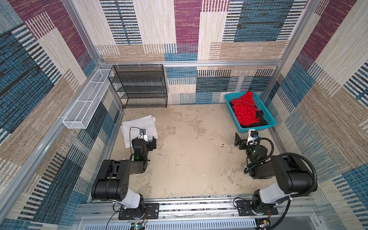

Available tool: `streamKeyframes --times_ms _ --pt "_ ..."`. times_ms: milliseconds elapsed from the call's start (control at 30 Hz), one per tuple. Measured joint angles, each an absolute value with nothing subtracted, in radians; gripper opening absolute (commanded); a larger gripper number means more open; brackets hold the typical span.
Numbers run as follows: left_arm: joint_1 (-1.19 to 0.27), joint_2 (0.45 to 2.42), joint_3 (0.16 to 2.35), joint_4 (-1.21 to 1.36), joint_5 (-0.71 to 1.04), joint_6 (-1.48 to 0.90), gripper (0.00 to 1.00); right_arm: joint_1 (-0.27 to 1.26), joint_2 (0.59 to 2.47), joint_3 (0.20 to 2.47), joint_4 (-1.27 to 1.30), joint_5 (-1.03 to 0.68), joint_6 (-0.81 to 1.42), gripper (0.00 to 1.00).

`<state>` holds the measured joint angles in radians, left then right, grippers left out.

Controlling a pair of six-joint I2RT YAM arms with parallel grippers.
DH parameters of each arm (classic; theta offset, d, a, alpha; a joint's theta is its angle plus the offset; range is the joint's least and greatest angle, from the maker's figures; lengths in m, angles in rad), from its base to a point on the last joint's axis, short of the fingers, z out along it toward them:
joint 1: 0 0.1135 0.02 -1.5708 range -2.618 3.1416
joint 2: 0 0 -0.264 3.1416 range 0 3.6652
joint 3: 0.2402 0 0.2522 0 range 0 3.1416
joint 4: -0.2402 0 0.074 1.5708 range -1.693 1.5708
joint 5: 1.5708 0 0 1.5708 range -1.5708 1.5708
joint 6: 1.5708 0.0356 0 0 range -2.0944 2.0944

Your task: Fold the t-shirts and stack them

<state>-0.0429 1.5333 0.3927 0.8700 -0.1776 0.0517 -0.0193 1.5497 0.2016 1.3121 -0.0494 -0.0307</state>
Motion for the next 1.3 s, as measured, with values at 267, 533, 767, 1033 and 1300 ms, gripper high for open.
streamKeyframes --times_ms 267,533,767,1033,1300 --pt "-0.043 1.513 0.379 0.872 -0.178 0.051 0.99 -0.019 1.42 0.026 1.43 -0.065 -0.031 0.99" --pt "-0.173 1.061 0.394 0.58 -0.251 -0.027 0.99 -0.017 0.71 0.117 0.9 0.004 0.104 0.99" --pt "-0.255 1.1 0.85 0.12 0.046 -0.247 0.99 -0.02 0.816 0.59 0.252 0.101 0.19 0.99" --pt "-0.4 1.406 1.335 -0.263 0.296 -0.148 0.99 -0.053 1.256 0.971 -0.16 0.027 0.239 0.97" --pt "-0.474 1.419 1.111 -0.174 0.352 0.026 0.99 -0.114 1.492 1.214 -0.265 -0.05 0.249 0.93"
